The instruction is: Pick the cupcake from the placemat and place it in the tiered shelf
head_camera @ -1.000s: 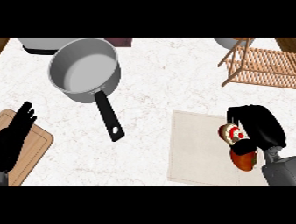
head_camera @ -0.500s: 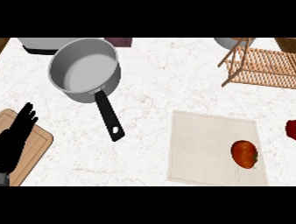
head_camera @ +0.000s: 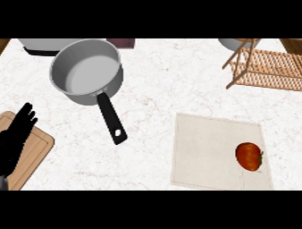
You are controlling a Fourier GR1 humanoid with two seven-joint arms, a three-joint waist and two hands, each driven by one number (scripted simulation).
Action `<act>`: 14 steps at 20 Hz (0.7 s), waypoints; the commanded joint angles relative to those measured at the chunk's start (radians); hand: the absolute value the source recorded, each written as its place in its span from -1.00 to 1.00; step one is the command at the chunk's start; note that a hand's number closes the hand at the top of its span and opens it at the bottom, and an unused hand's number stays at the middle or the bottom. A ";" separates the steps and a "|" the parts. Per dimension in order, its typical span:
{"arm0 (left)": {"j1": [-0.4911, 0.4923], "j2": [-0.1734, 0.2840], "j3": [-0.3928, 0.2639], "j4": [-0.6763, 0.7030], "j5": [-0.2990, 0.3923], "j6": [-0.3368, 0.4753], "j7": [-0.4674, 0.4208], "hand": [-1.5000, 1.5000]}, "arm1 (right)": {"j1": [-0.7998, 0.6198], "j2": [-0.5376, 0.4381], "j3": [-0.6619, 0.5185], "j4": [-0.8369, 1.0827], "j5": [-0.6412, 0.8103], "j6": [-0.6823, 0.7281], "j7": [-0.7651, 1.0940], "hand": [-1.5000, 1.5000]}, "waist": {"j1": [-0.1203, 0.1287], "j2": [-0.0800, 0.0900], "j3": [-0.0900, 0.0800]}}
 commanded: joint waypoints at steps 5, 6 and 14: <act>-0.062 0.011 0.014 0.023 -0.005 -0.025 0.054 0.00 | -0.087 -0.160 -0.227 0.128 -0.244 0.161 0.119 1.00 | 0.012 0.005 0.000; 0.019 -0.022 -0.005 -0.026 -0.026 -0.017 0.006 0.00 | -0.087 -0.132 -0.230 0.063 -0.287 0.154 0.200 1.00 | 0.016 0.003 0.000; -0.053 -0.025 0.013 0.045 -0.041 -0.021 0.014 0.00 | -0.181 -0.254 -0.237 0.057 -0.163 0.010 0.279 1.00 | 0.020 0.006 0.000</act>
